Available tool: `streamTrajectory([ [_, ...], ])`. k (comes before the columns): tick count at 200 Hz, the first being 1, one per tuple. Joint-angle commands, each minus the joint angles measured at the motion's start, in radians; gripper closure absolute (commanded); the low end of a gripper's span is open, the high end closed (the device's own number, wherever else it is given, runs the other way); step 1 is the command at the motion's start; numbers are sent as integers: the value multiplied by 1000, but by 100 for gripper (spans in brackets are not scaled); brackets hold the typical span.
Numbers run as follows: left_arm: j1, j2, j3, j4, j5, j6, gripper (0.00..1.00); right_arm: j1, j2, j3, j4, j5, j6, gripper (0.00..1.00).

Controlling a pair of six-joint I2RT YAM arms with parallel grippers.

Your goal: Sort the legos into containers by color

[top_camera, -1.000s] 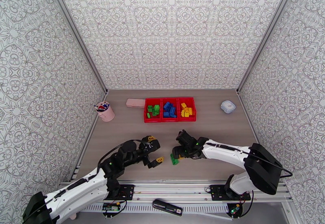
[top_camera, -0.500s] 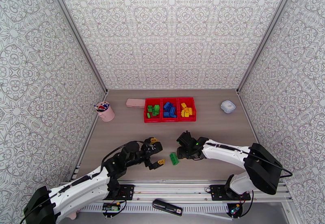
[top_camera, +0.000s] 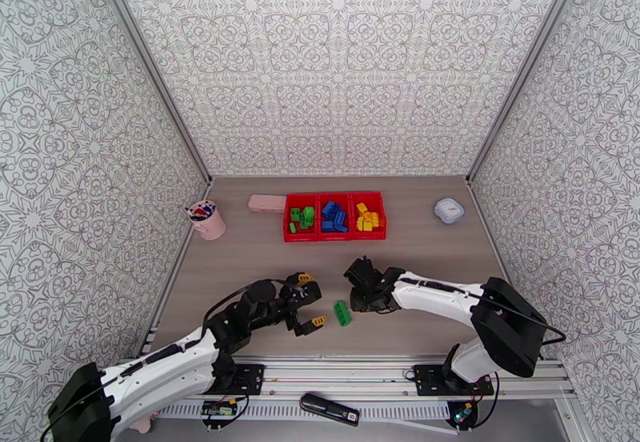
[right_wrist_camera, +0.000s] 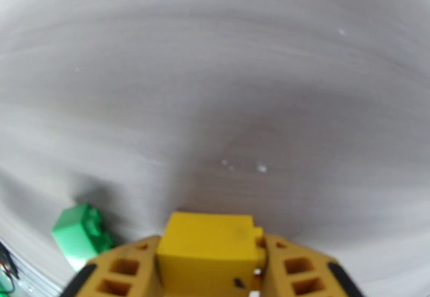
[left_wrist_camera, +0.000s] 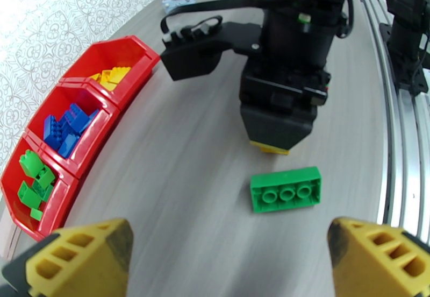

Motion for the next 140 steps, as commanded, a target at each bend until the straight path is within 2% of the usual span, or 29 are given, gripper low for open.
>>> streamTrajectory([
  [1, -12, 1, -11, 49, 12, -15, 0, 7, -27, 21, -44, 37, 13, 66],
  [45, -19, -5, -14, 67, -7, -20, 0, 3, -106, 64, -83, 80, -27, 67],
  [89, -24, 0, -3, 109, -37, -36, 0, -26, -170, 138, -130, 237, -32, 71],
  [113, -24, 21, 14, 153, -67, -49, 0, -52, -217, 131, -29, 336, -65, 76],
  [140, -26, 88, 35, 225, -80, -56, 0, -155, -218, 140, 109, 315, -137, 77],
])
